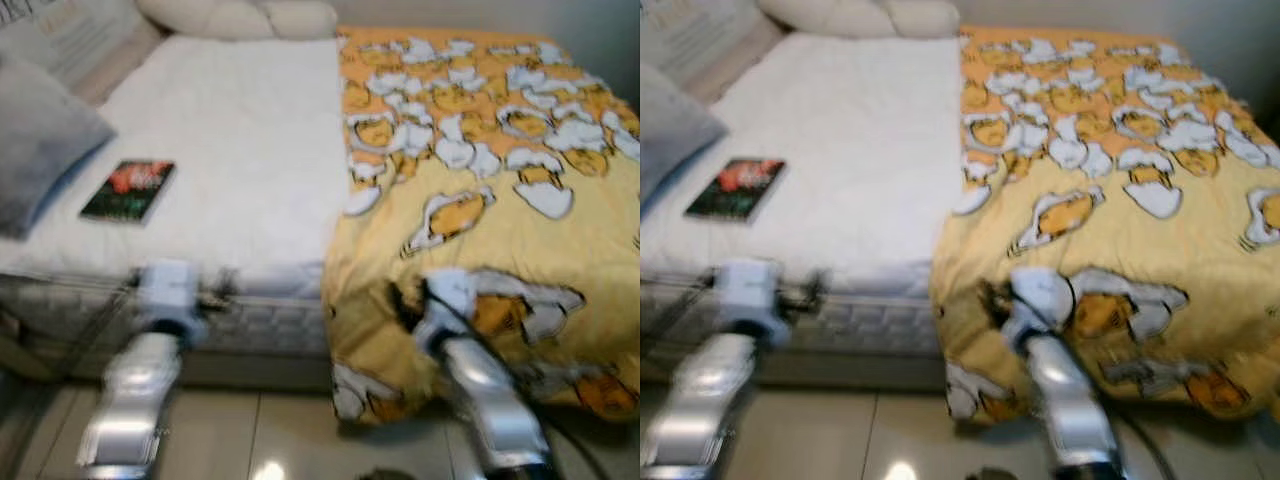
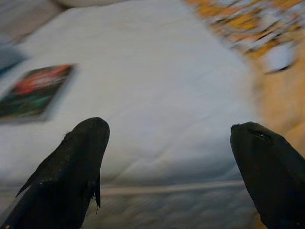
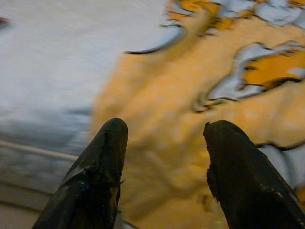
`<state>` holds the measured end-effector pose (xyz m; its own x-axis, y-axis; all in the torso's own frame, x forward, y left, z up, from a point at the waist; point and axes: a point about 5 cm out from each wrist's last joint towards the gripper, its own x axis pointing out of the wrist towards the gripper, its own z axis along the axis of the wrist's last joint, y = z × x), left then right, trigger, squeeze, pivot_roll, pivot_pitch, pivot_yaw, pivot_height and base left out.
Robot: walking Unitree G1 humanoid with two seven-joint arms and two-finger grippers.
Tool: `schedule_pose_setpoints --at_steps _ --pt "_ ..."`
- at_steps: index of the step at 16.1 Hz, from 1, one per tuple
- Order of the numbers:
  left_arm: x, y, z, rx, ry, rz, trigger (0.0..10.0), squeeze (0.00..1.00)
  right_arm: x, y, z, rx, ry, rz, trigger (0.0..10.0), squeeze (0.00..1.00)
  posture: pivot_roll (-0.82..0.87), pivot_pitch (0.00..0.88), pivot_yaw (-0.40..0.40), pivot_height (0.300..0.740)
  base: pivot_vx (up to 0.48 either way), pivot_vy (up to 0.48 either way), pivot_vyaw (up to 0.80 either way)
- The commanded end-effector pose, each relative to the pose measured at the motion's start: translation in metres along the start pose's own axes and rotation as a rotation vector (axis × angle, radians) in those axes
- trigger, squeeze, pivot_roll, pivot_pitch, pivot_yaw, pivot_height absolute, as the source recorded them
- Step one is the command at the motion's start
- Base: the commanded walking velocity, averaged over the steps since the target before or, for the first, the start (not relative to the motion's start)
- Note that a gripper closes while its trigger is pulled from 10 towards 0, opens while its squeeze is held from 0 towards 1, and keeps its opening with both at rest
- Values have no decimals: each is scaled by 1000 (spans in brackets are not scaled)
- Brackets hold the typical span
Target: Clean up the room
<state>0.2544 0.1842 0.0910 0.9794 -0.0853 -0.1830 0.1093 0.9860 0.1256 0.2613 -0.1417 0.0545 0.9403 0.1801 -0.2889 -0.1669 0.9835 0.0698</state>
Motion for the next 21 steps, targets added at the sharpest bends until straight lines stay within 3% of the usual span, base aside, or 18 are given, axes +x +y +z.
schedule_pose_setpoints --at_steps 1,5,10,14,18,19,21 --pt "-2 12 1 20 4 31 10000 443 4 11 6 11 -22 32 10000 0 -8 0 12 740 379 0 0" --pt "-3 16 2 26 7 30 10000 447 8 16 5 -34 5 75 10000 0 11 0 14 740 381 0 200" --pt "-6 16 1 40 12 18 10000 439 7 12 -3 29 31 39 10000 0 18 0 10 740 375 0 320" --pt "-6 8 1 62 -7 -54 10000 412 4 -4 -13 1 83 -107 10000 0 1 0 20 740 161 0 0" --pt "-6 -7 2 70 -10 -202 10000 408 -2 -24 -17 67 128 -234 10000 0 -12 0 7 740 0 0 0" --pt "-6 -15 2 89 -7 -299 10000 404 -2 -33 -18 54 166 -294 10000 1000 -21 0 11 740 0 0 0" --pt "-7 -23 3 107 5 -437 10000 404 3 -44 -23 52 251 -350 10000 1000 -35 0 29 740 0 0 0"
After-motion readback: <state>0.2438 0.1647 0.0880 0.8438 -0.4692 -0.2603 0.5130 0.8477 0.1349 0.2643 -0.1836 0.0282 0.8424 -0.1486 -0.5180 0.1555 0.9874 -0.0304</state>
